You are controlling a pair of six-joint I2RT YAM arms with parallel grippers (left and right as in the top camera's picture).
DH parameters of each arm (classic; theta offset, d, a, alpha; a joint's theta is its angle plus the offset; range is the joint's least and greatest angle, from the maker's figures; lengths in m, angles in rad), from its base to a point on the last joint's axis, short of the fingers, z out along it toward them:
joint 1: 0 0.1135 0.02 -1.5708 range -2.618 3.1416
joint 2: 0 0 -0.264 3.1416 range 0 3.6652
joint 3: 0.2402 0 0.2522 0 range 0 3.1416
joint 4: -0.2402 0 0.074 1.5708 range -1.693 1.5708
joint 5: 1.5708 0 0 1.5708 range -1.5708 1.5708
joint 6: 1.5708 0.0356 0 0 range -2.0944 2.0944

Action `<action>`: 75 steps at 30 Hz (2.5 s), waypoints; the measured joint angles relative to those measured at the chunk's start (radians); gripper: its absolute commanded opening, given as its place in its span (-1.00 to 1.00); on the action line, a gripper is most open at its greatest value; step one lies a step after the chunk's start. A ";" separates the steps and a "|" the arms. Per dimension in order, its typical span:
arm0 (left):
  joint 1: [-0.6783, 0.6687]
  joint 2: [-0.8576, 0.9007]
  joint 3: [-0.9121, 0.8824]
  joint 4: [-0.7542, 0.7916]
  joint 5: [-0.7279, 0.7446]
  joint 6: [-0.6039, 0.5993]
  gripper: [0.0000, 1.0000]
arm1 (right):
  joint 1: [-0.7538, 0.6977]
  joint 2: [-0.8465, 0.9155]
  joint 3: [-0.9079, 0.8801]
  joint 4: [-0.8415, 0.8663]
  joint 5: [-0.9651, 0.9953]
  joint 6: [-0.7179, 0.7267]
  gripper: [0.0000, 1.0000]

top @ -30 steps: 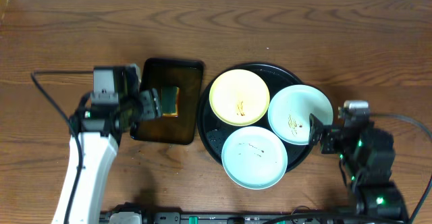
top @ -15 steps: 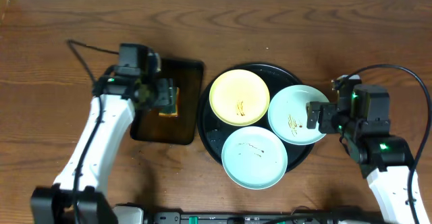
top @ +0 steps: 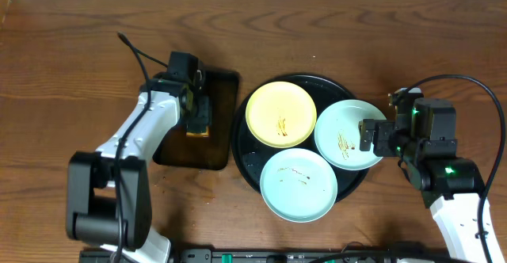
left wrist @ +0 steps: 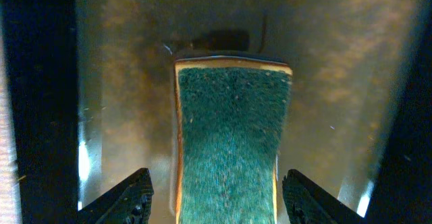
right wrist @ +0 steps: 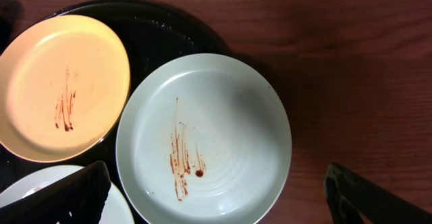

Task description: Clean dirty plates on tray and stack at the side

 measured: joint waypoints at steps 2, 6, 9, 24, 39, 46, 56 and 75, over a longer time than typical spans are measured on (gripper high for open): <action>0.000 0.022 0.000 0.006 -0.003 0.001 0.18 | 0.000 0.000 0.000 0.000 0.000 0.000 0.99; 0.000 0.045 0.000 0.006 -0.003 0.000 -0.01 | 0.000 0.000 0.000 0.000 0.000 0.000 0.98; 0.000 0.048 0.000 0.007 -0.002 -0.001 -0.24 | 0.000 0.000 0.000 0.000 0.000 0.000 0.98; -0.001 0.048 -0.027 0.061 0.005 0.004 -0.50 | 0.000 0.000 0.000 -0.047 0.046 0.001 0.99; -0.001 0.028 -0.035 0.020 0.006 0.006 -0.85 | -0.033 0.075 0.000 -0.061 0.174 0.029 0.10; -0.001 -0.113 -0.035 -0.001 0.040 -0.005 -0.85 | -0.124 0.214 0.000 0.018 0.095 0.021 -0.04; -0.001 -0.251 -0.035 0.017 0.066 -0.008 -0.85 | -0.166 0.421 0.001 0.149 -0.035 -0.008 -0.18; -0.001 -0.386 -0.035 0.040 0.078 -0.008 -0.85 | -0.166 0.536 0.003 0.200 -0.129 -0.032 -0.98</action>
